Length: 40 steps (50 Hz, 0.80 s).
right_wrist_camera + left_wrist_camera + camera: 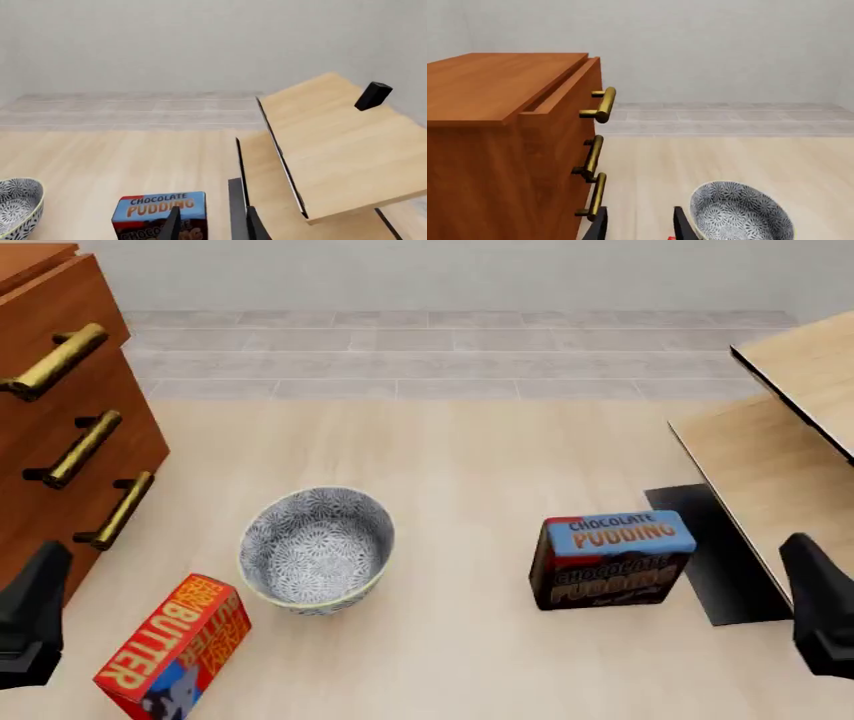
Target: Close the top drawer of the cabinet and put the bowl on top of it.
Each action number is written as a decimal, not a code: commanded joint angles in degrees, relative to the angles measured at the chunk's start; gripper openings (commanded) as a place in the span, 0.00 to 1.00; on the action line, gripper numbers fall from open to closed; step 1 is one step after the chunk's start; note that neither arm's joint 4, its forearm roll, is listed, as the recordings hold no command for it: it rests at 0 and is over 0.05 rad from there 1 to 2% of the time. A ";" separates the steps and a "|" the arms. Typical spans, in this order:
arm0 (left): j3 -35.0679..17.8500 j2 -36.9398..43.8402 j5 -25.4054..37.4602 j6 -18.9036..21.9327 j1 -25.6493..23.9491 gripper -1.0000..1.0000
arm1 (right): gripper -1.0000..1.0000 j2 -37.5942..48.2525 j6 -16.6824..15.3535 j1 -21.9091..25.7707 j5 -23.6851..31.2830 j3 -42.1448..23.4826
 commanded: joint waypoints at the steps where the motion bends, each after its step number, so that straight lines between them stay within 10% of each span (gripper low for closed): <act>1: -0.12 0.17 0.57 0.16 -0.11 1.00 | 1.00 -2.91 -0.94 -0.78 -3.16 3.00; 40: -4.48 15.28 -10.79 3.18 -4.89 1.00 | 1.00 -3.09 0.21 -1.19 -3.54 3.13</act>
